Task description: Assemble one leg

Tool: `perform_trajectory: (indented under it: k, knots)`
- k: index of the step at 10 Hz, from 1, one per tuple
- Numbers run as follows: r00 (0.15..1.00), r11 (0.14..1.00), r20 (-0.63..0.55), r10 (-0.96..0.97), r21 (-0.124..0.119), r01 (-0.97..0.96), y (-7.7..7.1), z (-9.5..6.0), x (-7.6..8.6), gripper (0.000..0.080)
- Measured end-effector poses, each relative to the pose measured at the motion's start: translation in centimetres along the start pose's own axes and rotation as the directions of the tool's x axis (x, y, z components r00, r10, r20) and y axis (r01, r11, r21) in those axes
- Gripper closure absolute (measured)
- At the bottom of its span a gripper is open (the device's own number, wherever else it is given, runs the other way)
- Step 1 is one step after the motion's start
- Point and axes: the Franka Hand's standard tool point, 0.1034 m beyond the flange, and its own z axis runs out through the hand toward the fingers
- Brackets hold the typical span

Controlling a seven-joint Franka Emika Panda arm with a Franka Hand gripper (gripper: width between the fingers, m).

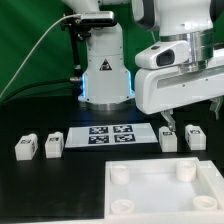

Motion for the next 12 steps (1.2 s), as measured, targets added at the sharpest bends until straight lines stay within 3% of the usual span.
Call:
perform_trajectory:
  k: [2,5,8,12]
  knots:
    - [0.988,0.988,0.017,0.155,0.013,-0.155,-2.2,0.7,-1.0,0.0150]
    - [0.993,0.993,0.027,0.117,0.011,-0.117,-2.1,1.1,-1.3,0.0150]
    - [0.945,0.992,0.300,0.127,-0.041,-0.120,-1.8,1.1,-2.5,0.0150]
    - [0.780,0.991,0.611,0.134,-0.083,-0.105,-1.3,1.4,-3.6,0.0150]
